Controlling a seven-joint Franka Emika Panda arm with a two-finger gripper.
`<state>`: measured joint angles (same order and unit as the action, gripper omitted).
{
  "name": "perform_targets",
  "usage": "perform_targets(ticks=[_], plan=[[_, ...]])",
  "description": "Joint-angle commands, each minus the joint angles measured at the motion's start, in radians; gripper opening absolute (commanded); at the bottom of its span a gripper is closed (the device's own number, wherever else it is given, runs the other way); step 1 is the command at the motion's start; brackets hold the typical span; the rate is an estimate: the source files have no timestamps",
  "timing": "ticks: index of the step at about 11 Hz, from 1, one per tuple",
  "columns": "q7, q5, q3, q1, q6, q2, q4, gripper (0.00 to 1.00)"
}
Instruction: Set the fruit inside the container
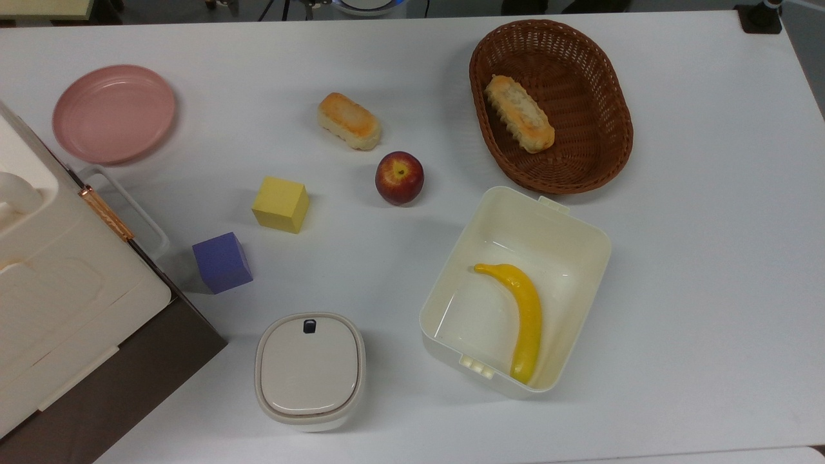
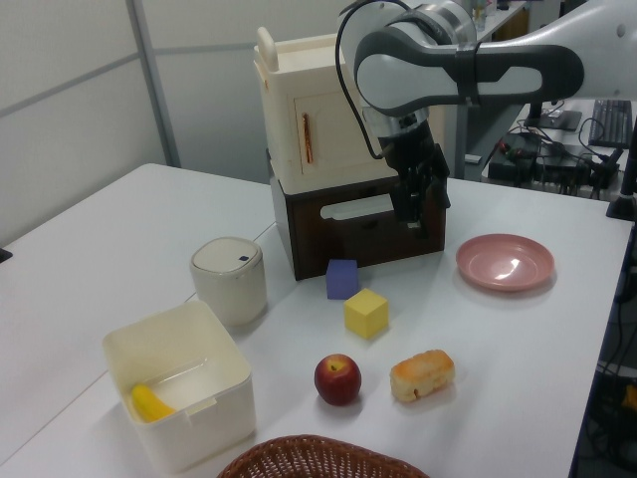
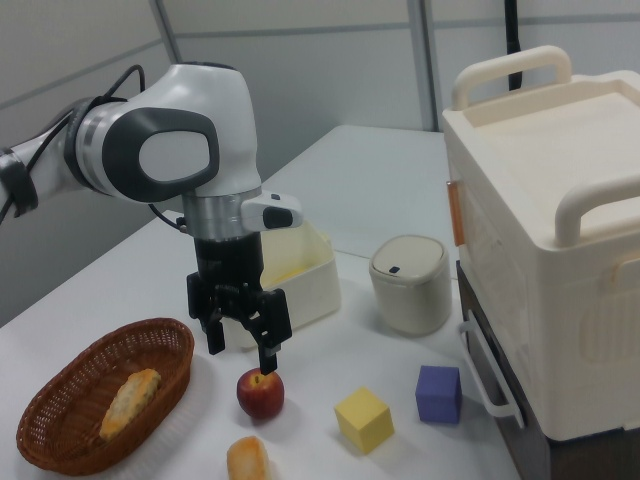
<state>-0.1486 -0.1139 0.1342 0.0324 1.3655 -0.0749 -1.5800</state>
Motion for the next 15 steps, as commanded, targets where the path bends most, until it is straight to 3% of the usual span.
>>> perform_targets(ticks=[1,9,10,11,12,13,14,15], plan=[[0.006,-0.016,0.004,0.012,-0.016,0.009,-0.005,1.0],[0.013,-0.016,0.004,0.018,-0.029,0.009,-0.018,1.0],[0.017,-0.016,-0.002,0.023,-0.086,0.007,-0.069,1.0],[0.049,-0.016,-0.005,0.03,-0.135,0.004,-0.181,1.0],[0.102,-0.064,-0.005,0.075,-0.109,0.023,-0.357,1.0],[0.052,-0.135,0.02,0.11,-0.121,0.088,-0.236,1.0],[-0.039,-0.028,0.086,0.039,-0.249,0.084,-0.036,1.0],[-0.046,0.05,0.1,0.006,-0.264,0.02,0.042,1.0]])
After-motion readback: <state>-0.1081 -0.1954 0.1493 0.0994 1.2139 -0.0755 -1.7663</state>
